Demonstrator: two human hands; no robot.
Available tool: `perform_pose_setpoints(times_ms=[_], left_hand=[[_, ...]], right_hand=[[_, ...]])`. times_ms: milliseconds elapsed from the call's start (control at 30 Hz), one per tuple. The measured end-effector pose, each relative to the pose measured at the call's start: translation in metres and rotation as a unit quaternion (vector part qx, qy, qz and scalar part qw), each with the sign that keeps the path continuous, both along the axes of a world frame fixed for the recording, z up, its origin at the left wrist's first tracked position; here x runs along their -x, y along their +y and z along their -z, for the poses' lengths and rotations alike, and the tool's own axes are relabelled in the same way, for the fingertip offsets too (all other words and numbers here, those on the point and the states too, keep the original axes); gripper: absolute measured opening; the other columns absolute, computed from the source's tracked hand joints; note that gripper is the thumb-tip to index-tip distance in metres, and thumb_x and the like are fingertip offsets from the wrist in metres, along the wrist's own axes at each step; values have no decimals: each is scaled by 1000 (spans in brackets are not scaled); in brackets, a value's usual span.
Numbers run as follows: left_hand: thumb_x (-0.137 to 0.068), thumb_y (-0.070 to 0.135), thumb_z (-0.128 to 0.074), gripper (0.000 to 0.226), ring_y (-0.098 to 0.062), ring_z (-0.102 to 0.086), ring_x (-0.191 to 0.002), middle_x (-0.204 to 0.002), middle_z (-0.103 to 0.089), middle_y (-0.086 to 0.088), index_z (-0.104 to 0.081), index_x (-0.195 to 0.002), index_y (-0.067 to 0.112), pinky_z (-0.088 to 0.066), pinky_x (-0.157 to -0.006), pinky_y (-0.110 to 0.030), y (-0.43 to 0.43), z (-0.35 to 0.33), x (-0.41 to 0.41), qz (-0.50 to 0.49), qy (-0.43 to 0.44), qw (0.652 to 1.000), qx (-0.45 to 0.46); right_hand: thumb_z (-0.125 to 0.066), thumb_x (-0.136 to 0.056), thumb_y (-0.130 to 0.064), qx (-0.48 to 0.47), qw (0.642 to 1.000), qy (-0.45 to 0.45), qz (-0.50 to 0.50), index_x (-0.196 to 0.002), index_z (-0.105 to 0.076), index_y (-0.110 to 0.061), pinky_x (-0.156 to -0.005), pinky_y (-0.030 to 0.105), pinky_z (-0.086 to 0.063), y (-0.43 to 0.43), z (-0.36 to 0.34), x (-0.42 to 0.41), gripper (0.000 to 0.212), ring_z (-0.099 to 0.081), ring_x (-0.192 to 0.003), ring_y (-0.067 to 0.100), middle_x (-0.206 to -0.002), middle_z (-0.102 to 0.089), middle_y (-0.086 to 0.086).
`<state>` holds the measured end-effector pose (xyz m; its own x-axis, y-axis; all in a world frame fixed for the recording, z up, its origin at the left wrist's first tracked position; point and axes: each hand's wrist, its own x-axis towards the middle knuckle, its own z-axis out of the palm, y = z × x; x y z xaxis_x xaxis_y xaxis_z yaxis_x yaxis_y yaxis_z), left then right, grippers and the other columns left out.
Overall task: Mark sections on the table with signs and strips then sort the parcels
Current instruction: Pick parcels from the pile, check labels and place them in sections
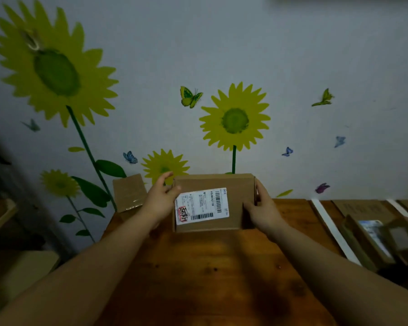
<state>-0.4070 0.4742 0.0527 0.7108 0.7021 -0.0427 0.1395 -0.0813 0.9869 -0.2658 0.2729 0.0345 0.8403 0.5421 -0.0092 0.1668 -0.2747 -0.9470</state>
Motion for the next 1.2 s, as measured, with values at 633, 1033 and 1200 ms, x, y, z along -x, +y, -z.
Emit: perform_pose_setpoints(times_ms=[633, 1033, 1200], left_hand=[[-96, 10, -49, 62, -14, -49, -117, -134, -51, 2, -20, -149, 23, -36, -100, -26, -278, -62, -73, 223, -48, 959, -168], [-76, 21, -65, 74, -17, -60, -107, -119, -62, 2, -29, -140, 29, -51, -94, -41, -646, -46, -181, 502, 25, 849, -161], [-86, 18, -64, 72, -18, -54, -114, -129, -55, -2, -21, -144, 27, -45, -100, -41, -749, -36, -209, 572, 80, 797, -175]], right_hand=[[-60, -90, -14, -58, 967, -109, 223, -145, -26, -29, -97, 34, -44, -295, -56, 28, 66, -50, -117, 13, -130, -51, -4], [-61, -90, -28, -1, 900, -46, 433, -147, -22, -36, -87, 40, -49, -674, -35, 36, 70, -53, -113, 23, -126, -48, -7], [-59, -92, -26, 9, 875, 2, 485, -147, -22, -39, -59, 30, -53, -771, -20, 31, 68, -55, -103, 23, -127, -47, 0]])
